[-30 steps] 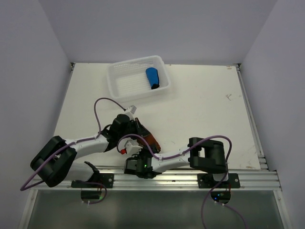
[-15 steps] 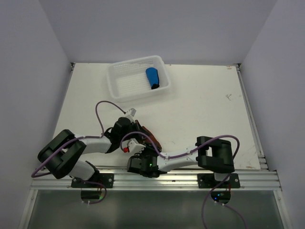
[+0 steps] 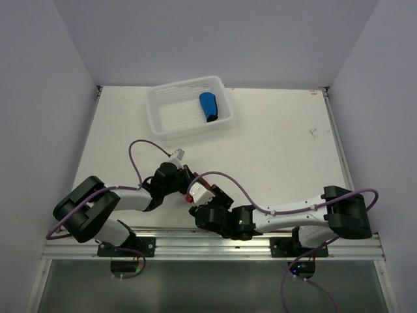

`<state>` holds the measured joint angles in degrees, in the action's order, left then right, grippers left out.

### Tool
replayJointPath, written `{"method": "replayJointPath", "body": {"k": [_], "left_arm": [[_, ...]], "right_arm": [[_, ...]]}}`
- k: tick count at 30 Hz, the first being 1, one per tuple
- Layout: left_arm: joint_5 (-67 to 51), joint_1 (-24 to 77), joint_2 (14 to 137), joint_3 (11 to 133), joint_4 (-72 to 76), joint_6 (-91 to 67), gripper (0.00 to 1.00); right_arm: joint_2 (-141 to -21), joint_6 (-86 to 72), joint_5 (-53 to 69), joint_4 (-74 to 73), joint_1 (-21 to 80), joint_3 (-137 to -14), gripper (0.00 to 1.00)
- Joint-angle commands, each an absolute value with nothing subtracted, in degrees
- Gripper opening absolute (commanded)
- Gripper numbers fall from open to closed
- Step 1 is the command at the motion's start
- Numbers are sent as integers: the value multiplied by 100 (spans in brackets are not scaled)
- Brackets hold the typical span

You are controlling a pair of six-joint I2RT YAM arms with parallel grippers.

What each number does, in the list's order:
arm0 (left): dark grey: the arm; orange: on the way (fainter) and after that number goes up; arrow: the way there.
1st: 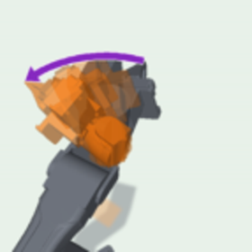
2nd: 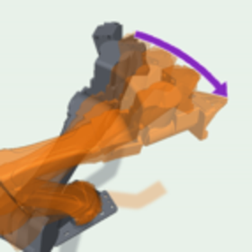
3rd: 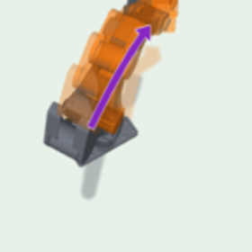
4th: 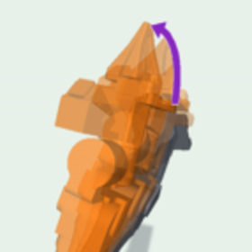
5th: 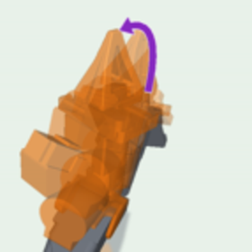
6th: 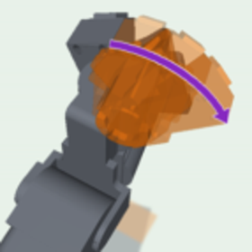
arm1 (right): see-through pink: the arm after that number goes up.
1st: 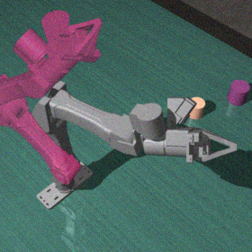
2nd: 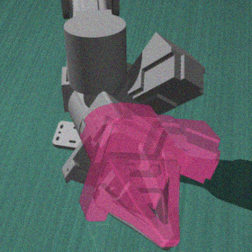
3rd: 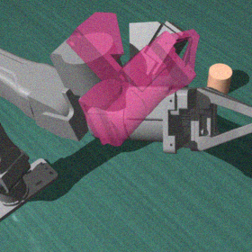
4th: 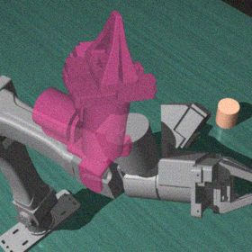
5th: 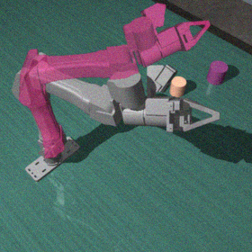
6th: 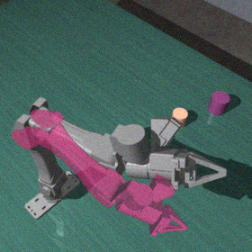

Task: Roll the towels
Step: Roll the towel

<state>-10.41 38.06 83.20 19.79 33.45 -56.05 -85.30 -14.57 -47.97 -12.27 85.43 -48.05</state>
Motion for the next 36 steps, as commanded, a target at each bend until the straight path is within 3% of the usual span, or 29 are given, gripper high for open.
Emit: {"method": "replayJointPath", "body": {"k": [1,3,7,13,18,24,30,36], "left_arm": [[-844,3823,8464,1775,3129,-5528,0],[-931,3832,8438,1784,3182,-5467,0],[-923,3832,8341,1775,3112,-5432,0],[-905,3832,8236,1740,3059,-5396,0],[-923,3832,8165,1670,3050,-5405,0],[-923,3841,8068,1626,3015,-5405,0],[-844,3832,7928,1565,2909,-5388,0],[-774,3832,7875,1591,2874,-5361,0]], "right_arm": [[-7806,-1687,-3878,-537,8359,-4501,74],[-7421,-1941,-3169,-318,7982,-4273,81],[-7032,-2381,-1909,-35,6876,-3912,84],[-7434,-2654,-486,360,5960,-3850,86],[-7918,-2848,95,764,5739,-3814,86],[-8578,-2725,-132,799,5687,-3850,84],[-8824,-2760,-26,1019,5686,-3727,78],[-8886,-2742,193,1063,5695,-3604,64]]}}
